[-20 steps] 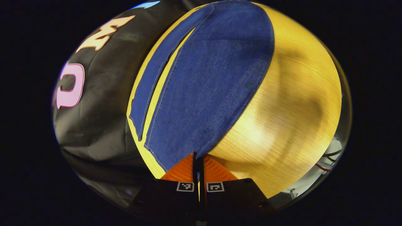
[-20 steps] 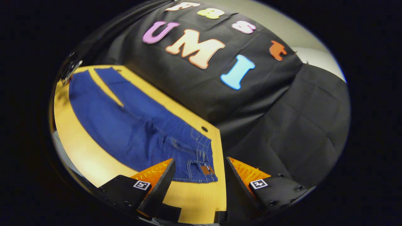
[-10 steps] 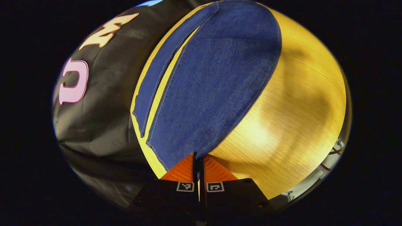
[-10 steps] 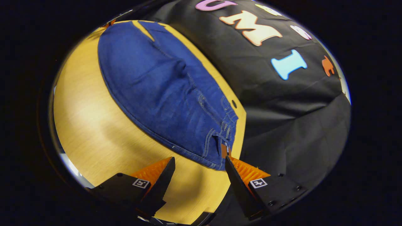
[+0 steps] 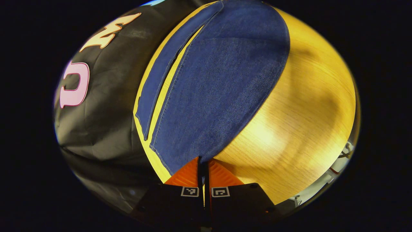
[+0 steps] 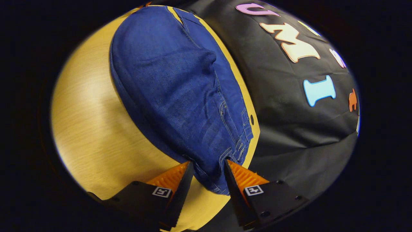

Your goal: Grasp the waist and the cuffs of the jeans and fold them to make the two legs overlap; first hold the waist and fold one-third of the jeans toward the cuffs, then hold the cuffs and fold the remaining one-third in the same direction to finish folding.

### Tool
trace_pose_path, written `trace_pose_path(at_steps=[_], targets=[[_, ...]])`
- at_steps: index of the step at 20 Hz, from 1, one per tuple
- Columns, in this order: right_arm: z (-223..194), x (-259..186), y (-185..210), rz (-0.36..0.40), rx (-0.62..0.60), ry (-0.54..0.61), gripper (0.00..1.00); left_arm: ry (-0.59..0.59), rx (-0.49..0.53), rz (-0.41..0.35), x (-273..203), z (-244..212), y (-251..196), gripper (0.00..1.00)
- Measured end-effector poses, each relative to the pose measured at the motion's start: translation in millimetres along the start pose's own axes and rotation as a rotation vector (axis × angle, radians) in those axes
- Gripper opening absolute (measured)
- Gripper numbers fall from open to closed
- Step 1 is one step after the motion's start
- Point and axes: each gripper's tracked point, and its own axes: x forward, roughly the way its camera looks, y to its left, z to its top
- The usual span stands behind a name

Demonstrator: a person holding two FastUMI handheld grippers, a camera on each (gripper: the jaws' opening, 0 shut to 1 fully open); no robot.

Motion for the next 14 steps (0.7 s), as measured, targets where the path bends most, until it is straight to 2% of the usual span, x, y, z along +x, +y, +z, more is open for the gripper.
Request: trace_pose_path(at_steps=[2,3,5,7,8,10,14], targets=[[-0.9,-0.8,11.9,0.028,-0.014,0.007,0.27,0.002,-0.009,-0.001,0.5,0.2,0.5,0.00],[4.8,-1.5,4.9,-0.008,-0.028,0.000,0.07,0.002,-0.019,-0.001,0.9,-0.2,1.1,0.00],[0.5,-0.2,-0.9,-0.012,0.002,0.009,0.04,0.004,-0.064,-0.002,1.0,1.2,2.1,0.00],[1.3,-2.3,-0.8,-0.021,0.064,0.022,0.04,0.003,-0.159,-0.028,1.1,0.1,2.5,0.00],[4.6,-7.0,-7.3,-0.048,0.087,0.021,0.03,-0.003,-0.227,-0.049,1.8,1.4,2.8,0.00],[12.5,-20.1,-29.7,-0.111,0.144,0.006,0.04,-0.013,-0.328,-0.040,-2.7,4.4,11.8,0.00],[36.6,-36.7,-75.5,-0.227,0.248,-0.046,0.03,-0.040,-0.417,0.024,-17.3,12.2,35.3,0.00]])
